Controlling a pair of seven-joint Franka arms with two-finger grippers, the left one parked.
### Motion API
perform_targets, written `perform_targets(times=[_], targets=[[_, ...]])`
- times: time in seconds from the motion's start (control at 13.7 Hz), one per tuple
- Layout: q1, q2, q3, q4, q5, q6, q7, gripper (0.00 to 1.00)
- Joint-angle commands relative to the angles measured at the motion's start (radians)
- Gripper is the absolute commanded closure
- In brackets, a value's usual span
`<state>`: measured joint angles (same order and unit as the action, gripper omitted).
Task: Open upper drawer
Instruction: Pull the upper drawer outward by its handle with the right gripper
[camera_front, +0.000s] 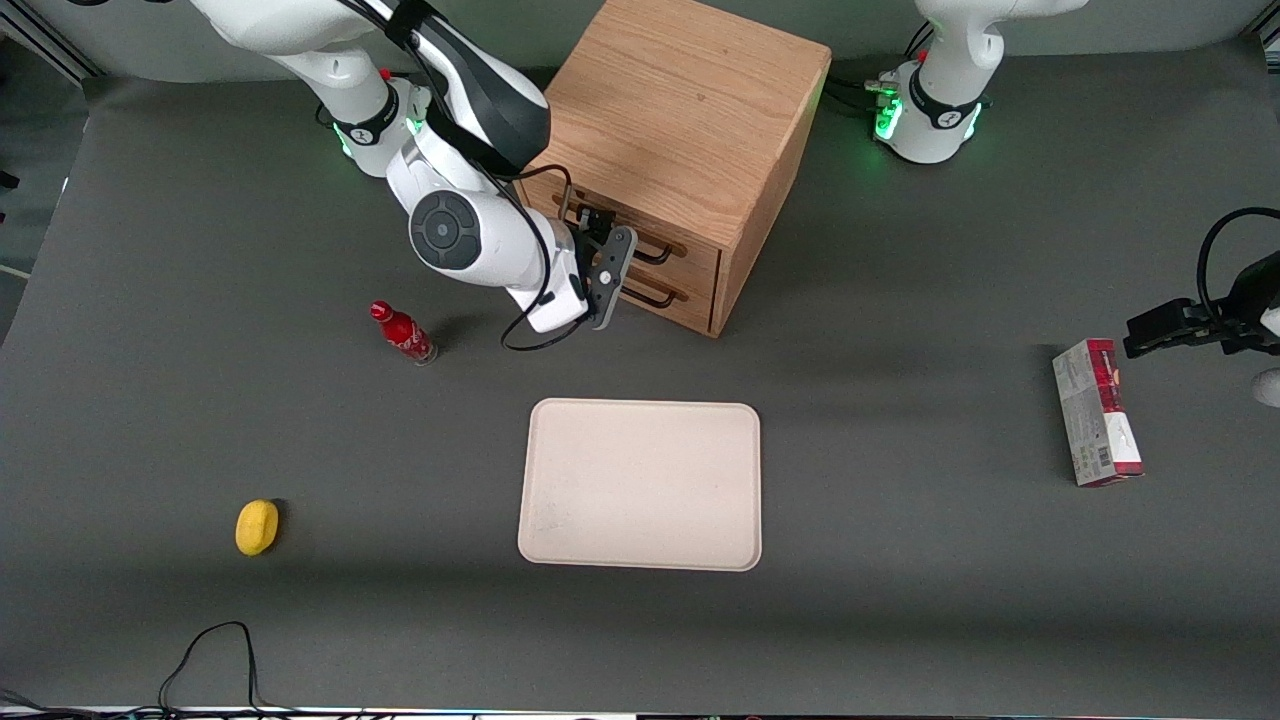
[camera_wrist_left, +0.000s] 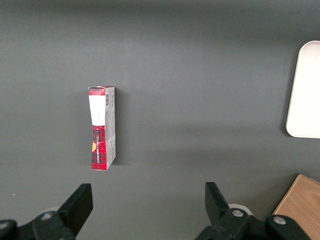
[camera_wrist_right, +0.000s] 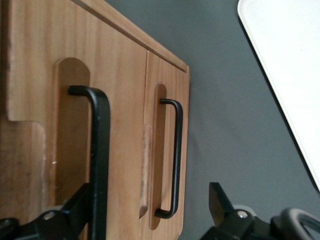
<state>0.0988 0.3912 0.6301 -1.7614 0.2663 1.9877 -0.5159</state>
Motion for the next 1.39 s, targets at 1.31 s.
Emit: perform_targets(times=[1.31], targets=[[-0.03, 0.199, -0.119, 0.332, -0.275, 0.014, -0.021, 0.0]])
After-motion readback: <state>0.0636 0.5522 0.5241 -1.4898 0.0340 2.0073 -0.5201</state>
